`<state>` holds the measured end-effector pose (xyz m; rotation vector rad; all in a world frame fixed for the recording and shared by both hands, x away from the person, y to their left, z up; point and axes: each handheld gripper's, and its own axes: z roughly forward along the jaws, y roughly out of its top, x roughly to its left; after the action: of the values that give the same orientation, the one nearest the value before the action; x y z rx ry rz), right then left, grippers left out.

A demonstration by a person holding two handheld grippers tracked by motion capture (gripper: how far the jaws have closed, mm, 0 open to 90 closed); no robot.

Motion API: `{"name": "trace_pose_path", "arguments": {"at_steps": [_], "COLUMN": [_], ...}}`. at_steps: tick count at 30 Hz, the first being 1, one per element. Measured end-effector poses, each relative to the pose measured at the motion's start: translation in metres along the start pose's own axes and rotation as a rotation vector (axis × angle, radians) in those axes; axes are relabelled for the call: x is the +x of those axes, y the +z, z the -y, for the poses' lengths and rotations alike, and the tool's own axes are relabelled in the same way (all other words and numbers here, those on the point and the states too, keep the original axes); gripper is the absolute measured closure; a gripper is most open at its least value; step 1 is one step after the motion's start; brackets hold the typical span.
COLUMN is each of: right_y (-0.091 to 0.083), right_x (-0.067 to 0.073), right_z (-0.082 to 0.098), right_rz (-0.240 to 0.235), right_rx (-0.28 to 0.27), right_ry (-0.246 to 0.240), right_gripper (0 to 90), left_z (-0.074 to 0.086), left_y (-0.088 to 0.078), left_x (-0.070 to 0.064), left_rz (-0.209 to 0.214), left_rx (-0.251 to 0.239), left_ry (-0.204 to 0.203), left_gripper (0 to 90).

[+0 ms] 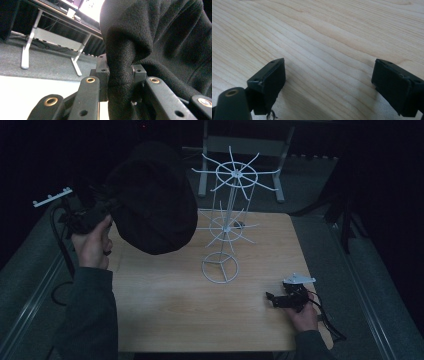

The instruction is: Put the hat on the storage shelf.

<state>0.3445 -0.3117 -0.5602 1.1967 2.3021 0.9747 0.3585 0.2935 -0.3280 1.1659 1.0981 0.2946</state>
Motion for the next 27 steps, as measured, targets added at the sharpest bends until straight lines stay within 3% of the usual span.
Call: {"name": "trace_pose_path", "arguments": {"at_steps": [27], "right_y": [0.000], "right_x": [0.000], "right_z": [0.000], "right_rz": [0.000], "right_rx": [0.000], "right_ry": [0.000], "right_gripper": [11.8], "left_z": [-0.013], "left_y": [0.012], "left_x": [-0.004], "left_rz": [0.045], "left_rx": [-0.057], "left_ry": [-0.045], "left_gripper": [75.7]}}
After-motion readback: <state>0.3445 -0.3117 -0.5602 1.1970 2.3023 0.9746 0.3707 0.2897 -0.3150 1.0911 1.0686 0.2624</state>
